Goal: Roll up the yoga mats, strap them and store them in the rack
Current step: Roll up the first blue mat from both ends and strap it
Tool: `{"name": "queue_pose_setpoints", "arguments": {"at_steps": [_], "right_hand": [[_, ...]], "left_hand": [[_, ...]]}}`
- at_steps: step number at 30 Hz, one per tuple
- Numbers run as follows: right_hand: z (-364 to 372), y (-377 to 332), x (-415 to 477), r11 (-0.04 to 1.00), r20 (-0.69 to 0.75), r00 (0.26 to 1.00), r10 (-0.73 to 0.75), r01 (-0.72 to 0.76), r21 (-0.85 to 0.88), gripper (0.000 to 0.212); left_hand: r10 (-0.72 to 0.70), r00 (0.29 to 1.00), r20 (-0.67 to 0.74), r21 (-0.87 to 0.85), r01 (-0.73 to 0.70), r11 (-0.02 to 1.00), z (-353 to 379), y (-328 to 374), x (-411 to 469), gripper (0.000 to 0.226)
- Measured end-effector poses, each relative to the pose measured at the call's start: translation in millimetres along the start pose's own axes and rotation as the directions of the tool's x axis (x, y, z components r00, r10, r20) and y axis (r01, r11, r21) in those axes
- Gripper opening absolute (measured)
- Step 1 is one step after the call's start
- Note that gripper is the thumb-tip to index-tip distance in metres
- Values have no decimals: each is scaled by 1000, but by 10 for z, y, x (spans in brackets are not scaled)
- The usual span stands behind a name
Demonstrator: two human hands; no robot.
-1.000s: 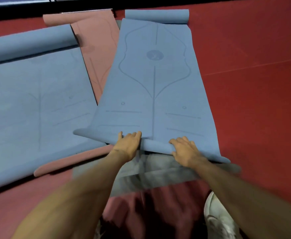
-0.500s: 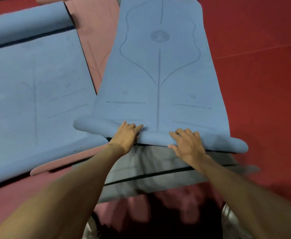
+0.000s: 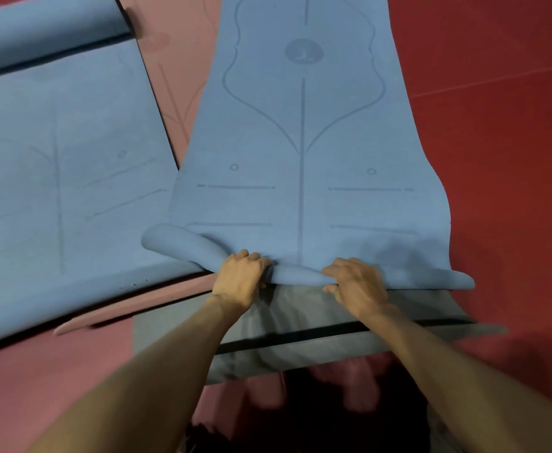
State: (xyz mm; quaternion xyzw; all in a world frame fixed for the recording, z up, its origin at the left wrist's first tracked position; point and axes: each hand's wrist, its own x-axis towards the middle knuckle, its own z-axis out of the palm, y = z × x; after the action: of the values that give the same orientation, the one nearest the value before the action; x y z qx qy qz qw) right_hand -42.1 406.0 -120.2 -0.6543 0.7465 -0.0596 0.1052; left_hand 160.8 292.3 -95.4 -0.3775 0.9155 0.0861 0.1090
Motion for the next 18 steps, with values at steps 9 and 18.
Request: {"name": "queue_pose_setpoints", "arguments": {"at_steps": [9,18], "right_hand": [[-2,180,-355,993,311,950,29,-61,96,21],[-51,125,-417,999,401,915,-50,42,28,22]], "left_hand": [[-16,980,199,-274,71,959,13,197,-307,28],[-31,964,263,-211,89,973,137,324,-272,26]]}}
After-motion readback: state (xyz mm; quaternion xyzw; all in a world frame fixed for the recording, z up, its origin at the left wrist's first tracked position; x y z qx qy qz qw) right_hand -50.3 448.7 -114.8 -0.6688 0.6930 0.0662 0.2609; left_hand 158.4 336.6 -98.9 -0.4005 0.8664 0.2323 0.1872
